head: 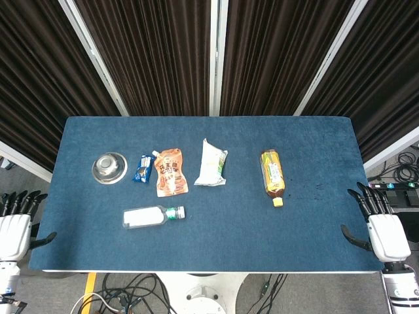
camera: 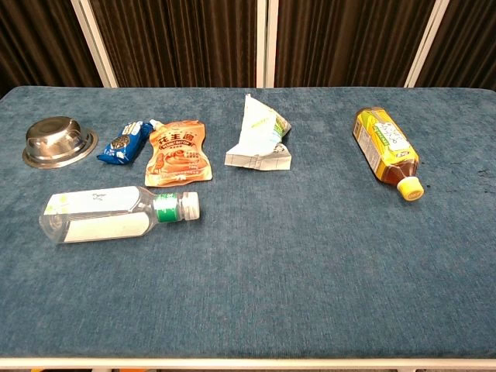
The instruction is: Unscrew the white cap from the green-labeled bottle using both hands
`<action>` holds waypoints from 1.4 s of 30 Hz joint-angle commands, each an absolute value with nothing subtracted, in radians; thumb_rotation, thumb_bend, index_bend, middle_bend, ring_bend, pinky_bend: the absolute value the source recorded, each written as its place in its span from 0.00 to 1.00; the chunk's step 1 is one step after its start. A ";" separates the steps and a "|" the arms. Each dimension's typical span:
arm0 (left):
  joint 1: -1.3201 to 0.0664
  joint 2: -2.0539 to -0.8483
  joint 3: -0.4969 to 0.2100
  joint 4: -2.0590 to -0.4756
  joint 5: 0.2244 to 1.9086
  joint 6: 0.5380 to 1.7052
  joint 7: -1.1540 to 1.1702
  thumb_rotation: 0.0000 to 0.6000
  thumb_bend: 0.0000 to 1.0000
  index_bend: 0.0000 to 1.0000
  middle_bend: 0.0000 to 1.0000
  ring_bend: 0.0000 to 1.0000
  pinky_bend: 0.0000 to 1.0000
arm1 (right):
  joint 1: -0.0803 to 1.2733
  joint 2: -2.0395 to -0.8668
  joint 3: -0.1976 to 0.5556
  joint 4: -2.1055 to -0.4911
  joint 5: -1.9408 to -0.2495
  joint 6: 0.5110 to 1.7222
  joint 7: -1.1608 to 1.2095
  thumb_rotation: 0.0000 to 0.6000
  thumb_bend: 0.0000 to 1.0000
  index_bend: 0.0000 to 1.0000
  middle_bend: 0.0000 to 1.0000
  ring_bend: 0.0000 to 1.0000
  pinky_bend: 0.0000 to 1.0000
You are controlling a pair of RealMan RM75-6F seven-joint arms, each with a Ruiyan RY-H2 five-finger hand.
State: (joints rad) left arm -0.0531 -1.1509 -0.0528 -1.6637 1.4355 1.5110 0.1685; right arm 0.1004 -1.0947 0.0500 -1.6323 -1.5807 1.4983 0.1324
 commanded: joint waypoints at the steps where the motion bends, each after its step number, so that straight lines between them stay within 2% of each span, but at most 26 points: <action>1: -0.046 -1.184 -0.065 -1.631 1.428 1.544 0.234 1.00 0.05 0.19 0.13 0.06 0.01 | 0.103 -1.106 0.056 -1.613 -1.590 1.511 0.147 1.00 0.24 0.11 0.00 0.00 0.00; 12: -0.125 -1.166 -0.063 -1.662 1.447 1.410 0.199 1.00 0.05 0.19 0.13 0.06 0.01 | 0.102 -1.086 0.049 -1.617 -1.589 1.502 0.176 1.00 0.24 0.11 0.00 0.00 0.00; 21: -0.316 -1.195 -0.074 -1.705 1.472 1.135 0.174 1.00 0.04 0.19 0.13 0.06 0.03 | 0.111 -1.063 0.054 -1.625 -1.580 1.487 0.152 1.00 0.24 0.11 0.00 0.00 0.00; 28: -0.412 -1.277 -0.089 -1.735 1.394 1.003 0.240 1.00 0.04 0.19 0.13 0.06 0.04 | 0.113 -1.061 0.054 -1.621 -1.563 1.473 0.151 1.00 0.24 0.11 0.00 0.00 0.00; 36: -0.472 -1.371 -0.095 -1.729 1.267 0.953 0.383 1.00 0.04 0.19 0.13 0.06 0.05 | 0.112 -1.063 0.054 -1.603 -1.545 1.461 0.174 1.00 0.24 0.11 0.00 0.00 0.00; 42: -0.491 -1.444 -0.085 -1.706 1.129 0.972 0.517 1.00 0.04 0.20 0.15 0.07 0.06 | 0.115 -1.065 0.052 -1.588 -1.535 1.445 0.192 1.00 0.24 0.11 0.00 0.00 0.00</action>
State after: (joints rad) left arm -0.4772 -1.4110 -0.0891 -1.7198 1.1747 0.9653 0.4726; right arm 0.1140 -1.0643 0.0525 -1.5890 -1.5349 1.4456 0.1911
